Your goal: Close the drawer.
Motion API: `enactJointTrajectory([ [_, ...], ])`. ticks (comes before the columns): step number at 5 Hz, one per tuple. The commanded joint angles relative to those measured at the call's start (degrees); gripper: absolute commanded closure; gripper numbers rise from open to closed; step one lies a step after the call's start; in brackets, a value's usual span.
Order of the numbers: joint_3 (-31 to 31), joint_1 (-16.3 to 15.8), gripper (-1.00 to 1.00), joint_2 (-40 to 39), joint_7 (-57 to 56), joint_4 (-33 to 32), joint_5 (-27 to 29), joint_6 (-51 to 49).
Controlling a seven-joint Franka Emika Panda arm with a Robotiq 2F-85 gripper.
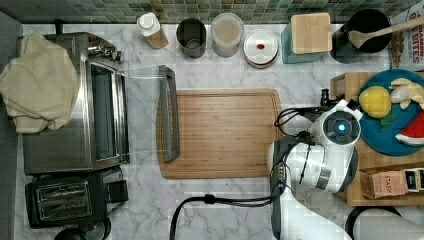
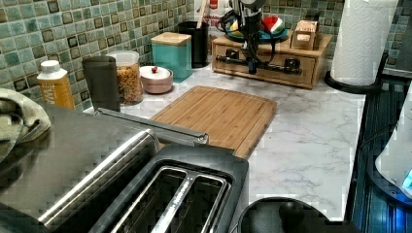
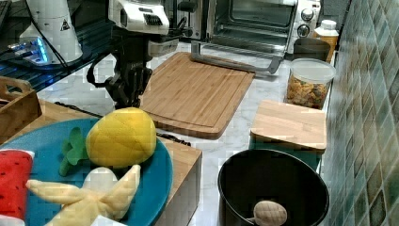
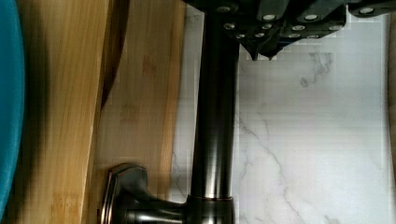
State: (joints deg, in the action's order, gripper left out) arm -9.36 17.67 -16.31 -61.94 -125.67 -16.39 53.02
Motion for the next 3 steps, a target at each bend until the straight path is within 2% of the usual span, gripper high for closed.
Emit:
enactJointTrajectory([
  [1,-6.78,9.03,1.00,2.18,-1.74,6.85,-1.63,-1.16],
  [3,-8.34,7.53,1.00,2.08,-2.13,6.82,-1.02,-1.05],
])
